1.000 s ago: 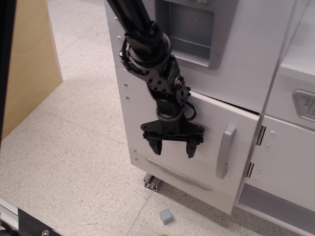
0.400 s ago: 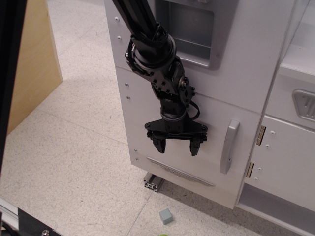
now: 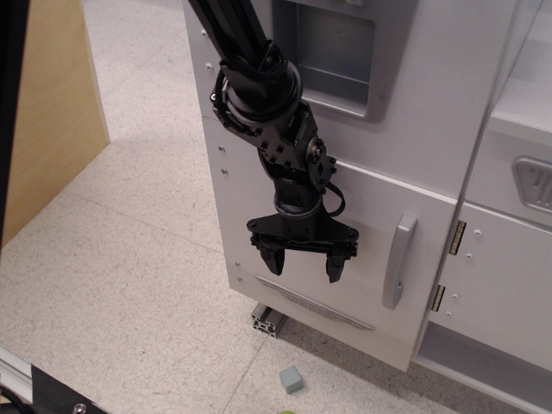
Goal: Close low fridge
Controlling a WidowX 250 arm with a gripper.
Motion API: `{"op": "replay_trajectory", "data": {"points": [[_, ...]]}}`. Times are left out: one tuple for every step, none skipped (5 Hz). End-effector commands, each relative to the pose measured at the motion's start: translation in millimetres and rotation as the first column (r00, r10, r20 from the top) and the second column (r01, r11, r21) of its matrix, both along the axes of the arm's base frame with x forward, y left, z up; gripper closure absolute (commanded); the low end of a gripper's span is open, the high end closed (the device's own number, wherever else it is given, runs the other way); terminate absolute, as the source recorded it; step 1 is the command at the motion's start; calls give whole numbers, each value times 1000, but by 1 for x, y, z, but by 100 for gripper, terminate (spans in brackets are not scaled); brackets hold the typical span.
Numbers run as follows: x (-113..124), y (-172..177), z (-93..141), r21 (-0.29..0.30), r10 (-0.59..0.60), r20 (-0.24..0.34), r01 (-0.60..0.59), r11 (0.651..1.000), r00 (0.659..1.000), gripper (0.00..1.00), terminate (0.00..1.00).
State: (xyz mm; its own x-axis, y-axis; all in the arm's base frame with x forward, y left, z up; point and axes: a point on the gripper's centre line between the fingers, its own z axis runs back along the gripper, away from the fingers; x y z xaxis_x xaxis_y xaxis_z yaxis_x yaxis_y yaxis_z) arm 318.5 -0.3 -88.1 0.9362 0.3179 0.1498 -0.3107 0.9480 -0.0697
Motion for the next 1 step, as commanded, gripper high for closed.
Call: {"op": "replay_trajectory", "data": {"points": [[13,6,25,2,5,61,-5,1000,998,0,100]]}}
